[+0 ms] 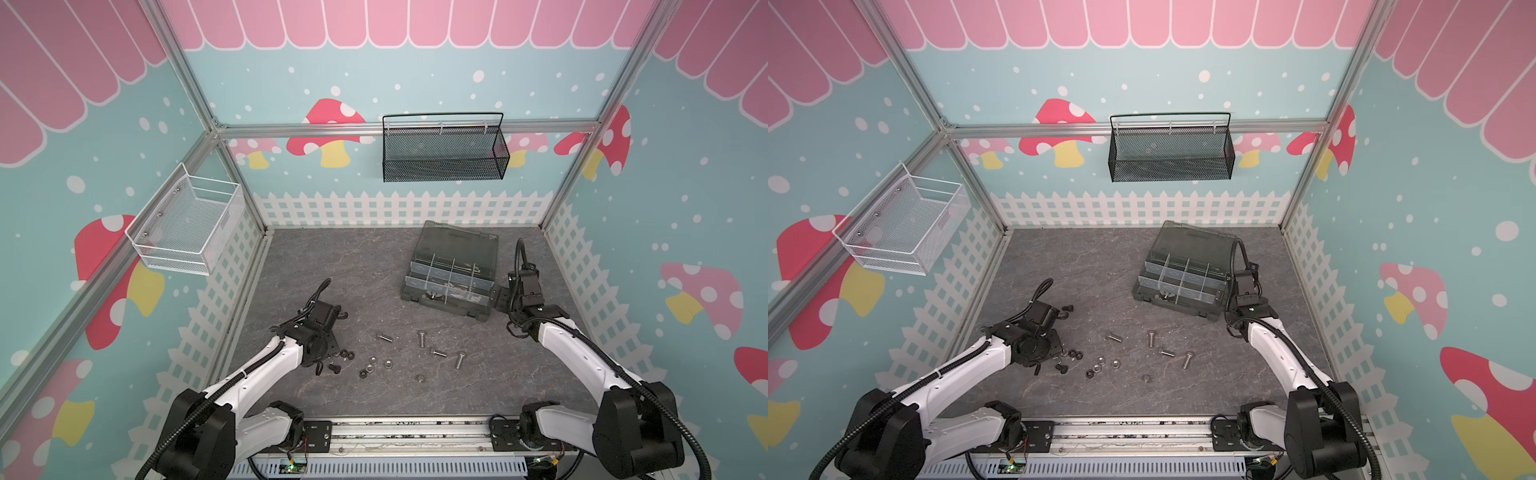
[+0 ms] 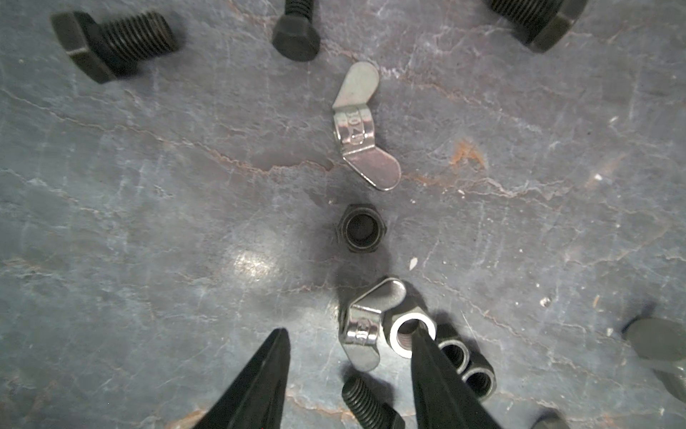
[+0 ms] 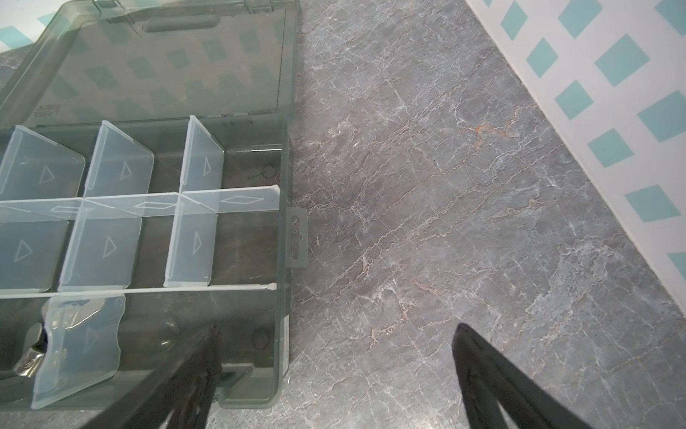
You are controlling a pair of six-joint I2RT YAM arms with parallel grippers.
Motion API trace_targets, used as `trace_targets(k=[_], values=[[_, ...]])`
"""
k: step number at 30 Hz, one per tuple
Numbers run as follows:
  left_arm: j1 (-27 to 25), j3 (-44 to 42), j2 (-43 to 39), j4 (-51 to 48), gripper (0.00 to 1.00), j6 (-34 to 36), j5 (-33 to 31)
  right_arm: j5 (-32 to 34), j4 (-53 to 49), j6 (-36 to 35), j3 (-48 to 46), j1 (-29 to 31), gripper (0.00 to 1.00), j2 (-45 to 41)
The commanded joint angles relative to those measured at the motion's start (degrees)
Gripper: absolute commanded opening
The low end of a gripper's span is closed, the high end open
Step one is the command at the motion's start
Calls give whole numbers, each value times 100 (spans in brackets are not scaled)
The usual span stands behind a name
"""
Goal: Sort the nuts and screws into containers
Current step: 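Move the empty left gripper back over the pile of bolts and nuts, then lower the left gripper and grasp a third silver wing nut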
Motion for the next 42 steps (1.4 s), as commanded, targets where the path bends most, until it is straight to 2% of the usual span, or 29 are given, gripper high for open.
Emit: trace_targets(k=[1,11,21,34,42], values=[[38,-126,101,135,49,-107,78,-14,-54,93,125,-13,98,8],[76,-387,332,385,43,-115,111,60,-70,126,62,-16,98,-123],[304,-496,526,729,42,-98,155,-3,-31,145,93,-14,98,24],[397,-409,703,721,33,-131,209,59,35,88,168,-14,98,59],[397,-482,577,728,22,-212,210,89,17,93,83,-17,98,-145]])
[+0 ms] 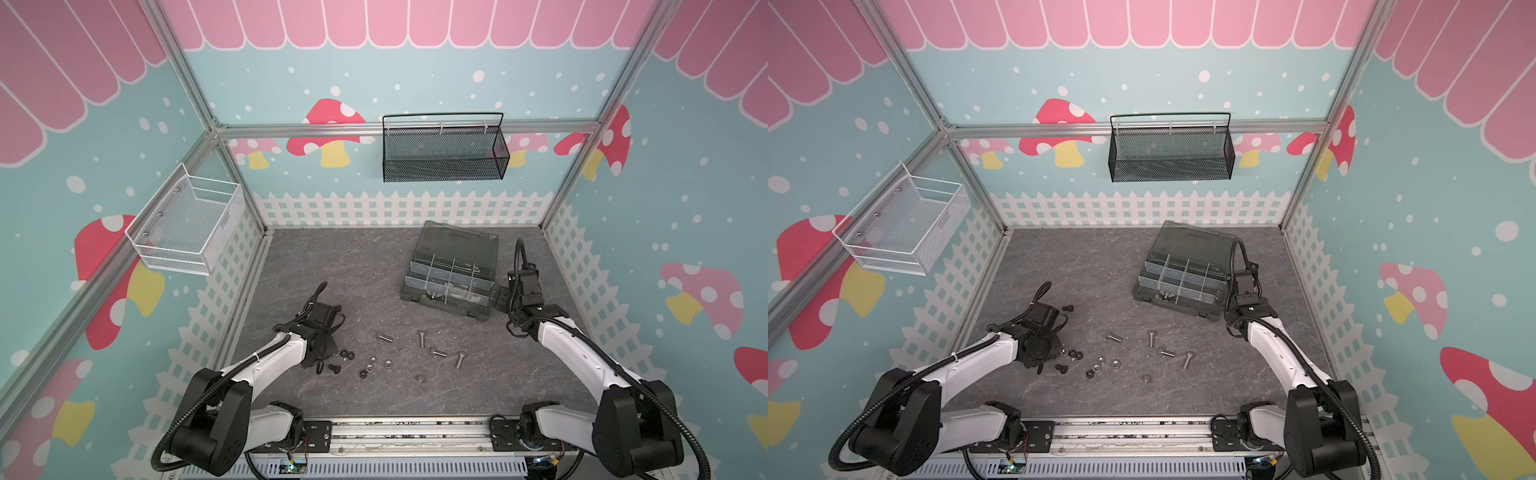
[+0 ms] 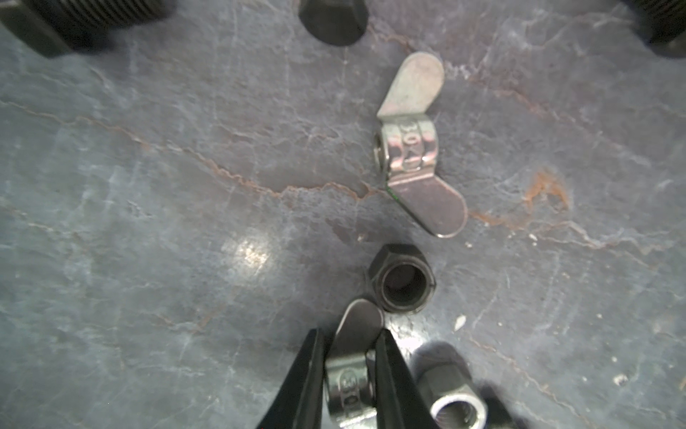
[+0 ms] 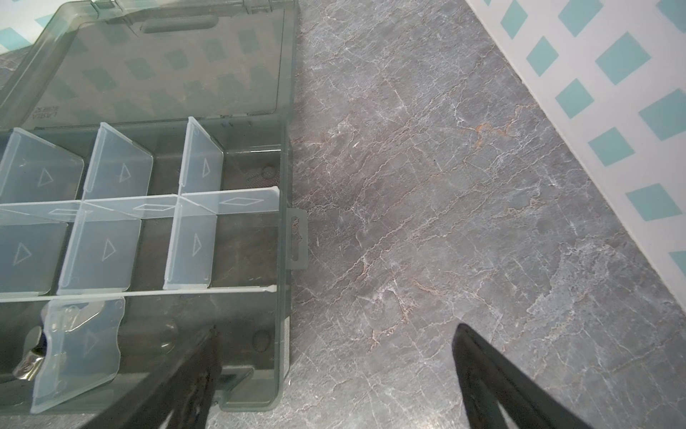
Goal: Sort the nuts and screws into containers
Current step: 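Lower the left gripper and grasp a third silver wing nut, then carry the wing nut with the left gripper into the organizer compartment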
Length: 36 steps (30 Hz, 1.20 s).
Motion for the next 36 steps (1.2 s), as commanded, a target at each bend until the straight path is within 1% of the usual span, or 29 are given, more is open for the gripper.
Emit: trace_targets(k=[1,16,24,29,33,36], values=[[25,-157,11,39,21,-186,132,81,14,64,52,-11,98,-170],[30,38,-318,122,0,-103,214,111,-67,31,117,-10,98,-273],[33,329,-680,-215,0,-46,226,104,-43,-26,197,-13,98,-257],[16,958,-914,-363,0,269,300,71,-40,18,180,-15,98,-239],[-184,1554,-622,32,0,492,372,-20,-32,62,153,-16,98,-183],[-552,2019,-69,595,0,605,376,-75,-33,80,161,-10,98,-142]])
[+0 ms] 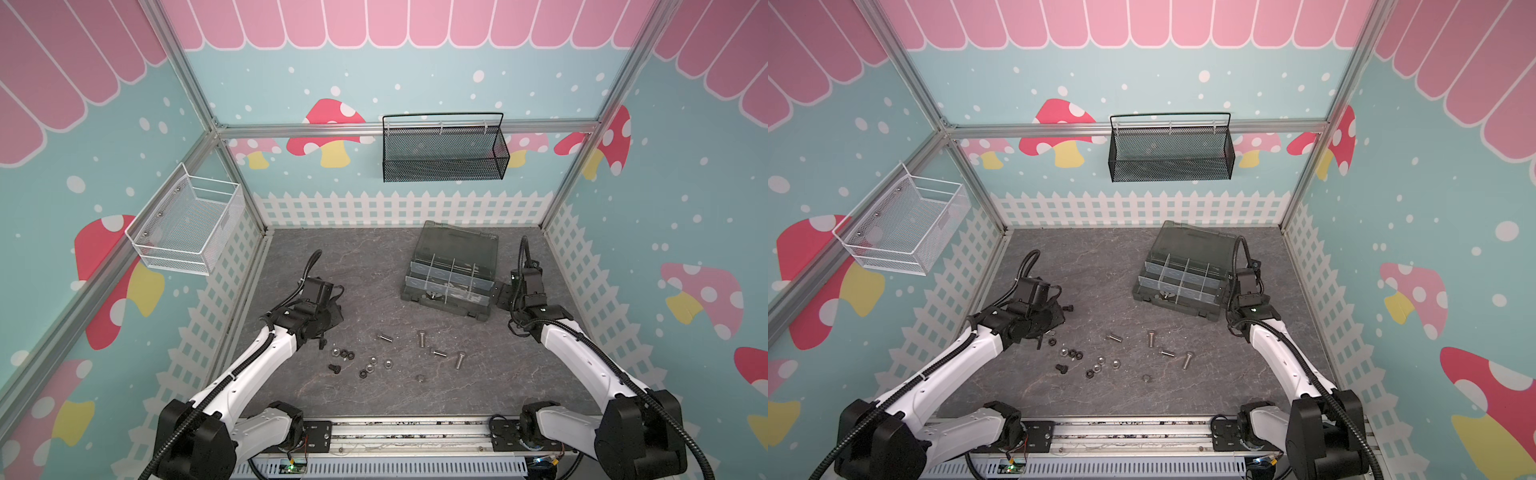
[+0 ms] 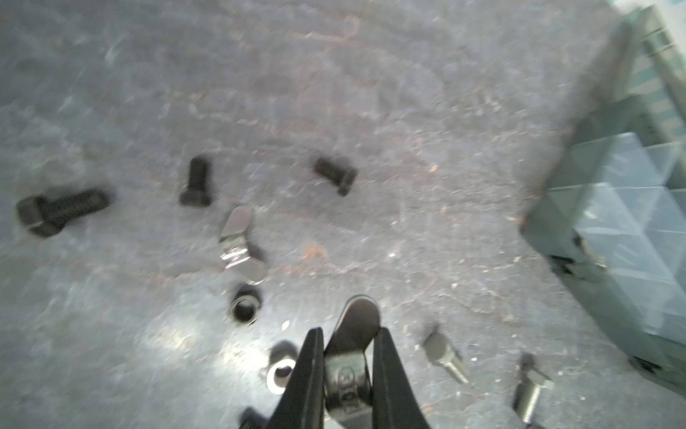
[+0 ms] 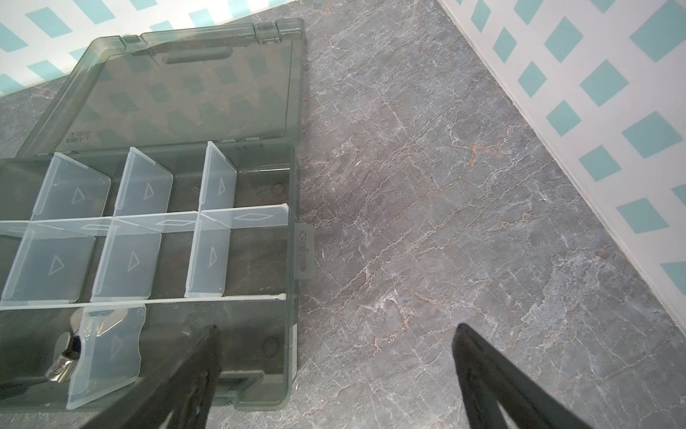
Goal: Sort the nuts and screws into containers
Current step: 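Carry the wing nut with the left gripper into the organizer compartment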
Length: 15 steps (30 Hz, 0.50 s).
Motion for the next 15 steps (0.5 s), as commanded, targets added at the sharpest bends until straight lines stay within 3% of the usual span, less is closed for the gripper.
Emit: trace_targets(k=[1,8,15], values=[[-521,545,690,759,0,236,104,-82,-27,104,90,-17,98,57],[-1468,2476,2699,1216,0,857,561,-43,-200,136,114,-11,98,-47],[-1761,3749,3981,1173,0,1051,931,-44,-269,180,-25,-17,98,-157]])
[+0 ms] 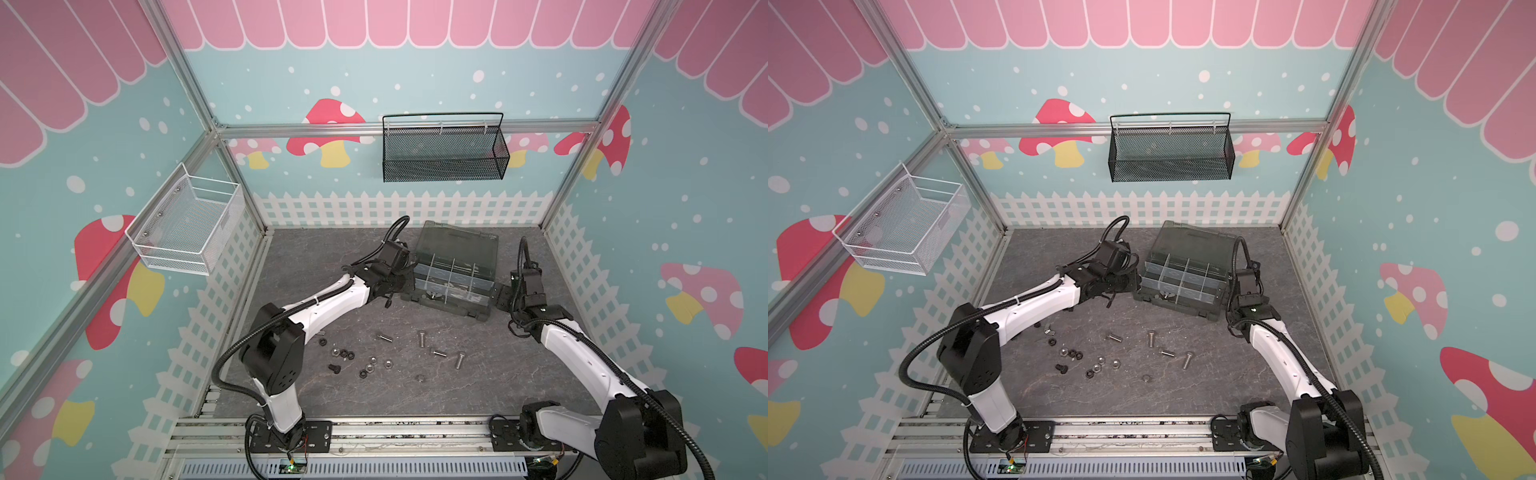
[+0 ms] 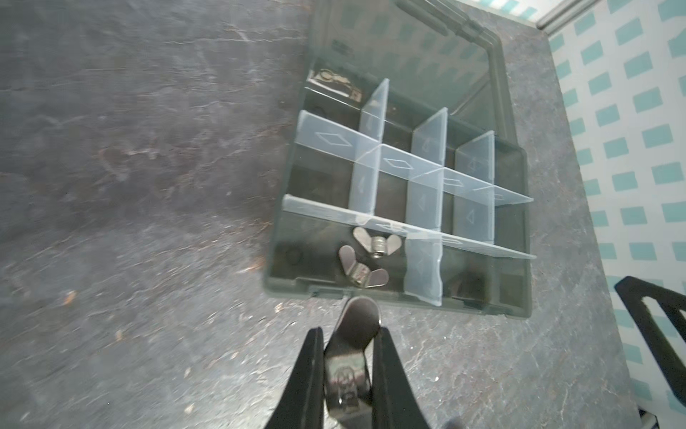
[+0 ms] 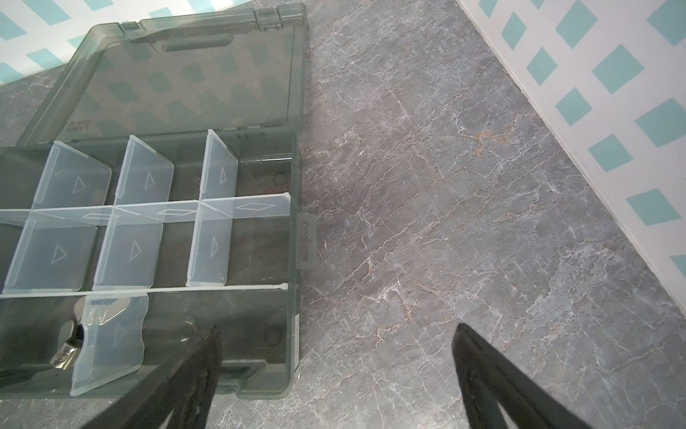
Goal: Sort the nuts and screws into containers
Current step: 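Carry the wing nut with the left gripper into the organizer compartment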
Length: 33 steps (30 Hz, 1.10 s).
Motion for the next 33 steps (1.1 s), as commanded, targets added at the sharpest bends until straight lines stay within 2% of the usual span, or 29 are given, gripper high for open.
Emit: trace_targets(k=[1,6,19,33], values=[[-46,488,432,53,0,185,249,41,-123,122,-33,-13,98,-136],[-47,895,912,-75,0,-106,132,39,-128,129,-52,-18,98,-158],[-185,791,1220,-29,0,-829,-342,-34,22,108,-136,-11,98,-62],[-208,939,1671,142,0,-1203,-429,-20,48,90,-257,-18,98,-211]])
